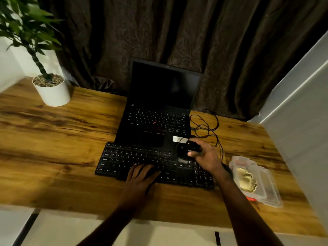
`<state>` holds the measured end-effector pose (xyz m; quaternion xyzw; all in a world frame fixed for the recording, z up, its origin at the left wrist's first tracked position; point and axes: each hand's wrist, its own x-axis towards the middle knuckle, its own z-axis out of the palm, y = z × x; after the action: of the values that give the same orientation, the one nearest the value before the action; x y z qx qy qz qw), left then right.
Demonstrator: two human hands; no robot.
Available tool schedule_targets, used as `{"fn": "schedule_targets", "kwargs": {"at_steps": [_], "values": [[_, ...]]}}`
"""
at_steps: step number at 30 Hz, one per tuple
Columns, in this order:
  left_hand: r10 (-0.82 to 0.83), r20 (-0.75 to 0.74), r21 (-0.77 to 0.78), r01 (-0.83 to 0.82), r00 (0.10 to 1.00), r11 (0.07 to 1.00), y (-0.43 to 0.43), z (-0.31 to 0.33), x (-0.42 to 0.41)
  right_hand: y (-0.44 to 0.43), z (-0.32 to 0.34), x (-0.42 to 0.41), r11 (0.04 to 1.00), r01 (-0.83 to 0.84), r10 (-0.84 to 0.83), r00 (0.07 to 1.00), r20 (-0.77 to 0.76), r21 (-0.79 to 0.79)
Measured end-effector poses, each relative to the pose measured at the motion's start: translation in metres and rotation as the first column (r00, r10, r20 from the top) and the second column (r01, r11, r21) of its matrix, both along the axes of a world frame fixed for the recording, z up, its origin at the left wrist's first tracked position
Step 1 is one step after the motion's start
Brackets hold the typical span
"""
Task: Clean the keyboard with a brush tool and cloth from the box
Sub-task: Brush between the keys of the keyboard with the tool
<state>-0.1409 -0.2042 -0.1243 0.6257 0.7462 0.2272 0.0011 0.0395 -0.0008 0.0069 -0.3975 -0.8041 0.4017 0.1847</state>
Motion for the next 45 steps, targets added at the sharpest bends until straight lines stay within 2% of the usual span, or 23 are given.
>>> {"fn": "schedule_targets", "kwargs": {"at_steps": [6,14,20,22,29,37,45], "values": [[-0.007,0.019,0.023,0.007,1.0,1.0,0.0,0.003,0.001,0.024,0.004,0.04,0.994,0.092,-0.094,0.995,0.03,0.054],[0.002,0.02,-0.019,-0.002,1.0,1.0,-0.001,0.007,0.002,0.031,-0.005,0.039,0.995,0.099,-0.098,0.993,-0.07,0.015],[0.001,0.035,-0.068,0.001,0.999,0.998,-0.002,0.01,0.002,0.057,-0.005,0.081,0.986,0.14,-0.145,0.988,0.057,0.09],[0.003,0.042,-0.08,0.0,0.999,0.997,-0.002,0.012,0.002,0.056,-0.004,0.08,0.983,0.151,-0.158,0.986,0.056,0.104],[0.01,0.019,-0.111,-0.008,1.0,0.994,-0.002,0.014,0.003,0.04,-0.008,0.049,0.992,0.087,-0.083,0.995,-0.049,0.093],[0.006,0.044,-0.155,0.001,0.999,0.988,-0.002,0.015,0.003,0.057,-0.004,0.079,0.984,0.144,-0.151,0.986,0.067,0.105],[-0.002,0.052,-0.143,0.01,0.999,0.99,-0.002,0.017,0.002,0.036,-0.009,0.046,0.991,0.031,-0.036,0.999,0.029,0.133]]}}
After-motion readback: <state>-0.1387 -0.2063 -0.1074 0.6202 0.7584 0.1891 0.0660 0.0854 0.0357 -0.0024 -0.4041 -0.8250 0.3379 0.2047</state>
